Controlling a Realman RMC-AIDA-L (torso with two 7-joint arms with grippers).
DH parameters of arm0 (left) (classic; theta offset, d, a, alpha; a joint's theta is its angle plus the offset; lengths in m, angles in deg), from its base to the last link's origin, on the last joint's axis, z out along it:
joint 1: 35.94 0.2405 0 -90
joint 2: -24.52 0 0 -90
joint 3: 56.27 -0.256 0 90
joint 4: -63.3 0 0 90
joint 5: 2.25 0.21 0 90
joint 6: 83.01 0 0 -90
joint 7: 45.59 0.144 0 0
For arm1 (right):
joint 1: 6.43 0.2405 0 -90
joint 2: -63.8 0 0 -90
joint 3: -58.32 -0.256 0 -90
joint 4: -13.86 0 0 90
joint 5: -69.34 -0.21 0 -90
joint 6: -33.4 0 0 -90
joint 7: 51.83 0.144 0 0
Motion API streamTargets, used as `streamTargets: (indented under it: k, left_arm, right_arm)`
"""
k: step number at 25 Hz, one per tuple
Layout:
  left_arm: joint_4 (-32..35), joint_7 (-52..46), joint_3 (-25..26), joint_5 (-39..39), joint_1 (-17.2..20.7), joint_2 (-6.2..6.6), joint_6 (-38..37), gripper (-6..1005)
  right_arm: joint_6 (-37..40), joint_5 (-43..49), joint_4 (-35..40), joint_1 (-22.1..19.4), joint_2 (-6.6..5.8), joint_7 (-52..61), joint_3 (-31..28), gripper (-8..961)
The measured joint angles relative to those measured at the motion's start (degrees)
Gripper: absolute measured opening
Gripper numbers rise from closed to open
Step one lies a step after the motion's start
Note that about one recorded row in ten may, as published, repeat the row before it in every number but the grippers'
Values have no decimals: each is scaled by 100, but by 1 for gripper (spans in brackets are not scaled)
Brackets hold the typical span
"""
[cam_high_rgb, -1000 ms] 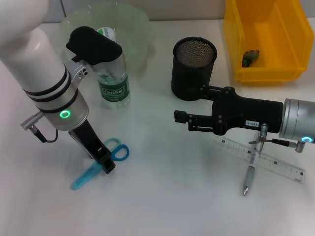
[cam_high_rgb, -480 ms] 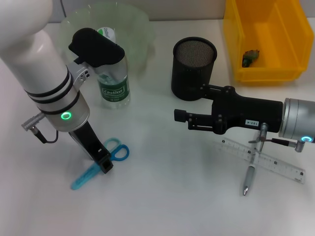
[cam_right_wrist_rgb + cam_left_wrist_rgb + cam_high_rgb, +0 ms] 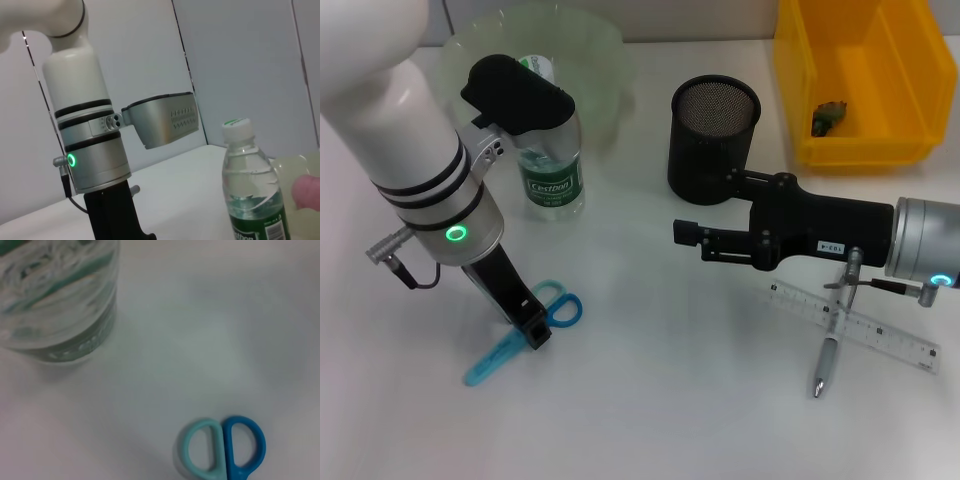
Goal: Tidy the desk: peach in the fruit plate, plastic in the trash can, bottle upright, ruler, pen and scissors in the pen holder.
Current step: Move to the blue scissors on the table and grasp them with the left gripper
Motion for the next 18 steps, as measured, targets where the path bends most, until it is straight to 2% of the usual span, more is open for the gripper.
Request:
streamTargets:
  k: [6,18]
  left_arm:
    - [-49,50,2,0,-33,0,2,430]
    - [-74,79,-8,58,-66,0,10,310]
  right_arm:
    - [-25,0,0,23,0,0,0,759]
    - [-27,0,0,15,6,9,0,758]
